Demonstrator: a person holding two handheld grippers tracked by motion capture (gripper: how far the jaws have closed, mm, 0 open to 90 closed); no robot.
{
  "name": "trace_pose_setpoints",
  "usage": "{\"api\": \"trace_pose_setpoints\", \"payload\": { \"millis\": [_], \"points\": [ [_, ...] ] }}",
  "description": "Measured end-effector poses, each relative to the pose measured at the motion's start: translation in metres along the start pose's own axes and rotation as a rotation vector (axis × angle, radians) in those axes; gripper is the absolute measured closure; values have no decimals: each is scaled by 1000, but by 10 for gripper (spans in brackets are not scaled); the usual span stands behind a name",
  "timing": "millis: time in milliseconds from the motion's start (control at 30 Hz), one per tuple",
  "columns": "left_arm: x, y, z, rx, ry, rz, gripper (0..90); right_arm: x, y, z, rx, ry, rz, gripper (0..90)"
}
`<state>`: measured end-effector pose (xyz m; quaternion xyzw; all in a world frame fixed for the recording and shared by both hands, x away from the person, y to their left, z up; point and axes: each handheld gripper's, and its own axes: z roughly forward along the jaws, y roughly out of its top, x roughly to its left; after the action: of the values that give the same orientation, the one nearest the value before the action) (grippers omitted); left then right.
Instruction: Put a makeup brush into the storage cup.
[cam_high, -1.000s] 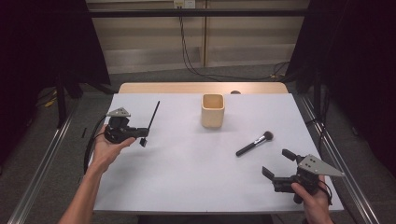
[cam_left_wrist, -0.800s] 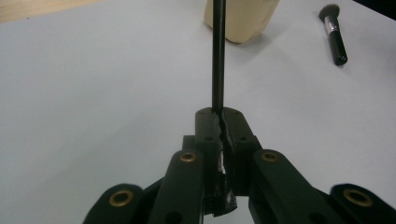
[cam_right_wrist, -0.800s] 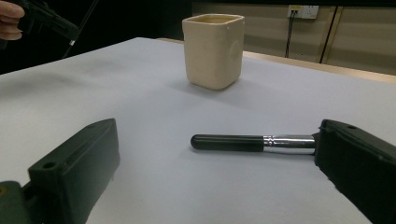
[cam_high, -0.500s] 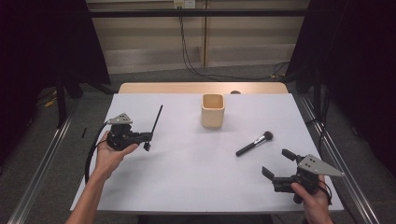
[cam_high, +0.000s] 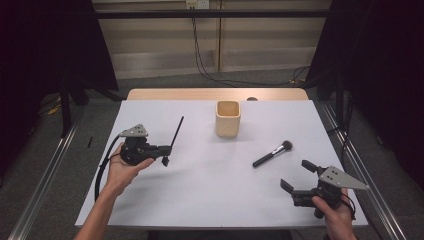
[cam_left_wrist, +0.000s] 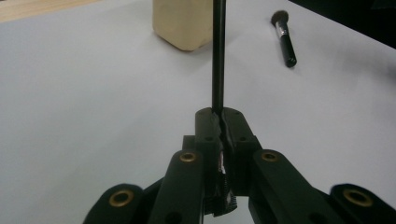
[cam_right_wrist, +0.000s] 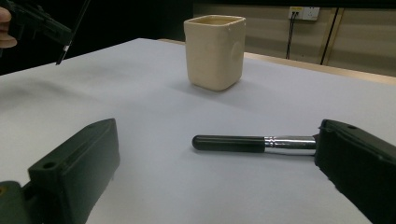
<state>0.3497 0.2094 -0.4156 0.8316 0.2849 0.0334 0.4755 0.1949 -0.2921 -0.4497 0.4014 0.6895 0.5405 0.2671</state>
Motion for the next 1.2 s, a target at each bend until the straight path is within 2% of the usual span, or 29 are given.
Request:
{"api": "trace_pose_setpoints", "payload": {
  "millis": [267, 433, 600, 800, 1033, 1200],
  "points": [
    [-12, 4, 5, 6, -37, 23, 861, 0, 0, 1, 1, 1, 2, 0],
    [-18, 6, 8, 7, -43, 31, 861, 0, 0, 0, 1, 4, -2, 0],
    [-26, 8, 13, 14, -81, 46, 861, 0, 0, 0, 1, 4, -5, 0],
    [-31, 11, 15, 14, -106, 52, 861, 1, 0, 0, 3, 7, -3, 0],
    [-37, 13, 19, 40, -132, 65, 861, 1, 0, 0, 2, 9, -4, 0],
    [-44, 14, 23, 54, -157, 60, 861, 1, 0, 0, 1, 9, -4, 0]
  ]
}}
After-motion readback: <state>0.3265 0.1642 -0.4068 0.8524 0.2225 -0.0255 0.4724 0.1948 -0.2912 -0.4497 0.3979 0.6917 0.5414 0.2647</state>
